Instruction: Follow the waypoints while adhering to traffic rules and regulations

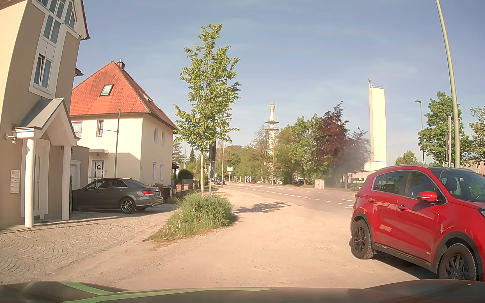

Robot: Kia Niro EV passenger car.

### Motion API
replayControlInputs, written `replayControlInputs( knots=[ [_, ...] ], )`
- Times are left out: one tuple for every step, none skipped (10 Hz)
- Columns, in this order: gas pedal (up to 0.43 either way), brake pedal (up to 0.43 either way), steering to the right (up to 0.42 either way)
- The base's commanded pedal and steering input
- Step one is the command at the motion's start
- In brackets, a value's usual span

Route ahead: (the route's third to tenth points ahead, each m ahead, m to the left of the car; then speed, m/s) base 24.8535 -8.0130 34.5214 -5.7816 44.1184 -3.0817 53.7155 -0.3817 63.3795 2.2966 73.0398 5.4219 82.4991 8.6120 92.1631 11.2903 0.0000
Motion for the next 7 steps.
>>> replayControlInputs(
  knots=[
    [0.0,0.262,-0.01],
    [0.0,0.256,-0.01],
    [0.0,0.201,-0.01],
    [0.0,0.018,-0.01],
    [0.0,0.0,-0.01],
    [0.0,0.0,-0.01],
    [0.0,0.0,-0.01]
  ],
)
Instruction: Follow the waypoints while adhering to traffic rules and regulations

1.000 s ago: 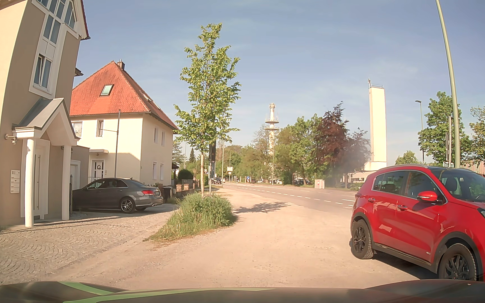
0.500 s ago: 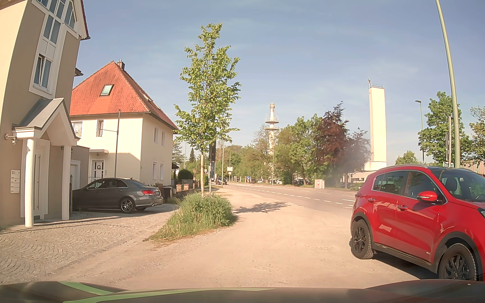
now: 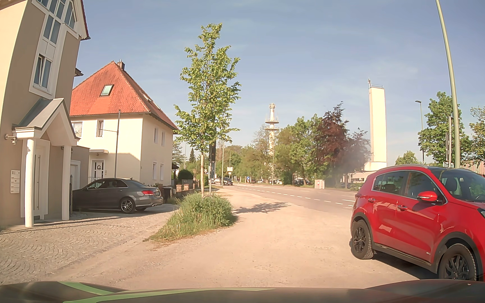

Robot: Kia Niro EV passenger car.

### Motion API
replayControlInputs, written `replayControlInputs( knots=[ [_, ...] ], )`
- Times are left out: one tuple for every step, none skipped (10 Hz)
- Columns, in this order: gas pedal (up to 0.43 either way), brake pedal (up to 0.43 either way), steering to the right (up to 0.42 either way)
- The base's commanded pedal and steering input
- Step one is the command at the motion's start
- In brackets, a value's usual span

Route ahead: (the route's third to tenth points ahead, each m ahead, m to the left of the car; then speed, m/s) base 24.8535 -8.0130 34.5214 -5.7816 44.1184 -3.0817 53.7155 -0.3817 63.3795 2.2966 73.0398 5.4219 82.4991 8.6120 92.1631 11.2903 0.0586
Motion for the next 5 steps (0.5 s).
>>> replayControlInputs(
  knots=[
    [0.0,0.0,-0.01],
    [0.0,0.0,-0.01],
    [0.02,0.0,-0.01],
    [0.028,0.0,-0.01],
    [0.039,0.0,-0.01]
  ],
)
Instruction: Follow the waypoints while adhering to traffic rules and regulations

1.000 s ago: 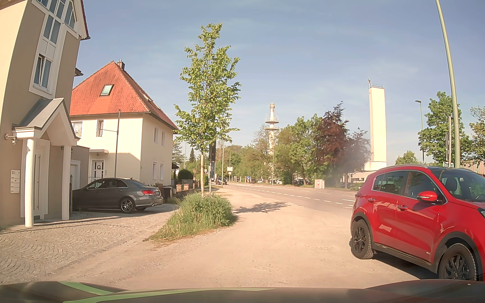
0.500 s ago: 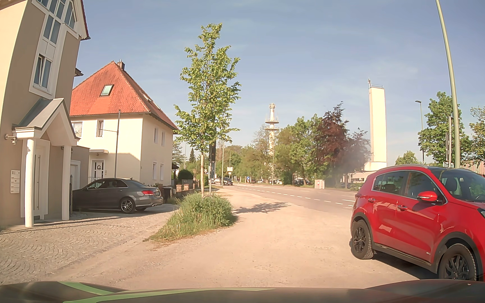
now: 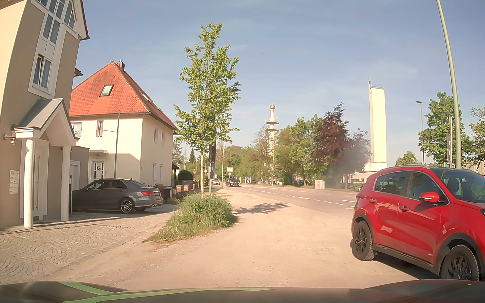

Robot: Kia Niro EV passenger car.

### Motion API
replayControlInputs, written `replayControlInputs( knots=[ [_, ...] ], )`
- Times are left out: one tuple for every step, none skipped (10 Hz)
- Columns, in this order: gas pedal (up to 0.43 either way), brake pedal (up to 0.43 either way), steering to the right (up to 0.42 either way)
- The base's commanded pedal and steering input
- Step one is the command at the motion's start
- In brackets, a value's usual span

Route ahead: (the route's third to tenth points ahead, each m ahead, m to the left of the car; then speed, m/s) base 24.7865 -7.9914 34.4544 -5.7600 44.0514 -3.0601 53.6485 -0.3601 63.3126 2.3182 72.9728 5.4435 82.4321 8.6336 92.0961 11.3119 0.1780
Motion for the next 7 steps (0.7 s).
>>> replayControlInputs(
  knots=[
    [0.047,0.0,-0.01],
    [0.047,0.0,-0.01],
    [0.047,0.0,-0.01],
    [0.047,0.0,-0.011],
    [0.047,0.0,-0.014],
    [0.047,0.0,-0.016],
    [0.047,0.0,-0.017]
  ],
)
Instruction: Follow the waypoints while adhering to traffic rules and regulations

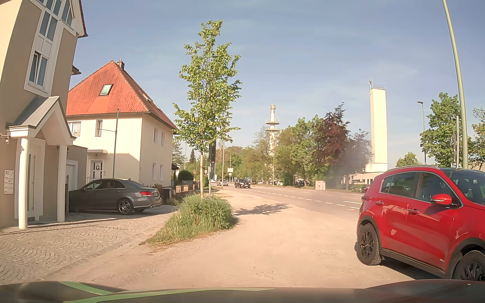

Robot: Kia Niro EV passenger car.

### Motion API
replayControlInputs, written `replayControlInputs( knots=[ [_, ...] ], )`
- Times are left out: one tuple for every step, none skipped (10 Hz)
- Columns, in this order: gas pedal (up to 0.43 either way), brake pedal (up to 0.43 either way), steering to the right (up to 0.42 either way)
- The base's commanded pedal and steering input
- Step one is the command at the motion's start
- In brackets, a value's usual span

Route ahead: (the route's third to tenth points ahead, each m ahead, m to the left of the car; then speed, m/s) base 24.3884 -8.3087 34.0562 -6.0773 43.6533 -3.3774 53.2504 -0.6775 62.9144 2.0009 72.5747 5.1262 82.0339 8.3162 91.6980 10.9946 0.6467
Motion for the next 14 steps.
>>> replayControlInputs(
  knots=[
    [0.059,0.0,-0.018],
    [0.059,0.0,-0.022],
    [0.067,0.0,-0.026],
    [0.067,0.0,-0.028],
    [0.079,0.0,-0.028],
    [0.079,0.0,-0.028],
    [0.079,0.0,-0.028],
    [0.079,0.0,-0.028],
    [0.079,0.0,-0.028],
    [0.079,0.0,-0.025],
    [0.079,0.0,-0.016],
    [0.079,0.0,-0.003],
    [0.079,0.0,0.003],
    [0.079,0.0,0.006]
  ],
)
